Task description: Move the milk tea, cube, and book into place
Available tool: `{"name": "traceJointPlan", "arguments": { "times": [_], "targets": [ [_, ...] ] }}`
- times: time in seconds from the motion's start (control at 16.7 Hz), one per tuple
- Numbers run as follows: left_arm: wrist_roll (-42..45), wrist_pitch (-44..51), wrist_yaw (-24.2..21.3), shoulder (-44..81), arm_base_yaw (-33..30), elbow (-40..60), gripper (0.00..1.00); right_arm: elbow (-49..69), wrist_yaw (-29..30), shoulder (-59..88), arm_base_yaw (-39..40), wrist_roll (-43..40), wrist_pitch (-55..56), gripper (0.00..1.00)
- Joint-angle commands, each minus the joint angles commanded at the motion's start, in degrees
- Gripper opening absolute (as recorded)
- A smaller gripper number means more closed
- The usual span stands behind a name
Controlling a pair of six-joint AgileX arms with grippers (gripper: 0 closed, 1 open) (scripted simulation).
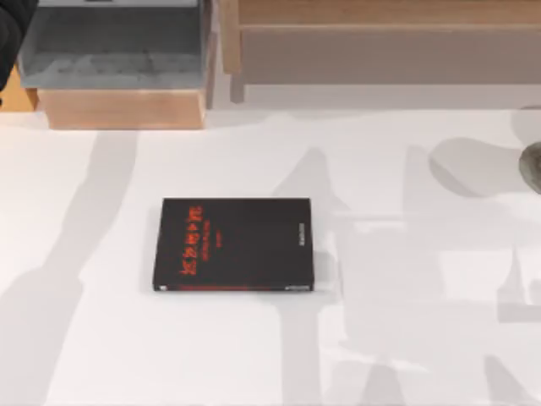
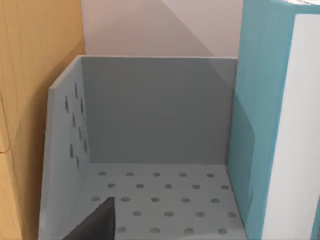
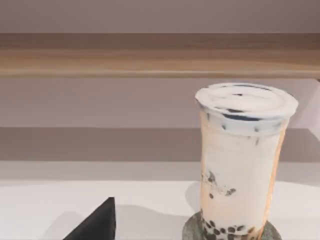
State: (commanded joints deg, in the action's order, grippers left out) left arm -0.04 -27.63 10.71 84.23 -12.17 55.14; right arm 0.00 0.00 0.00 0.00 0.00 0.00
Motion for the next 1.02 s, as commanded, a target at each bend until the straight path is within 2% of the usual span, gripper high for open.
{"name": "traceJointPlan", "arguments": {
  "times": [0.24,0.42,0.9,1.02],
  "targets": [
    [0.01,-5.75,2.15,17.37,-2.6,11.45,1.0,0.0,0.0,0.0,0.0,0.0,0.0,1.0],
    [0.01,-8.43,3.14,24.36,-3.83,16.8,1.0,0.0,0.0,0.0,0.0,0.0,0.0,1.0],
    [0.0,-9.1,3.2,26.04,-3.75,18.16,1.0,0.0,0.0,0.0,0.0,0.0,0.0,1.0],
    [0.0,-9.06,1.38,26.35,-2.03,18.66,1.0,0.0,0.0,0.0,0.0,0.0,0.0,1.0]
  ]
}}
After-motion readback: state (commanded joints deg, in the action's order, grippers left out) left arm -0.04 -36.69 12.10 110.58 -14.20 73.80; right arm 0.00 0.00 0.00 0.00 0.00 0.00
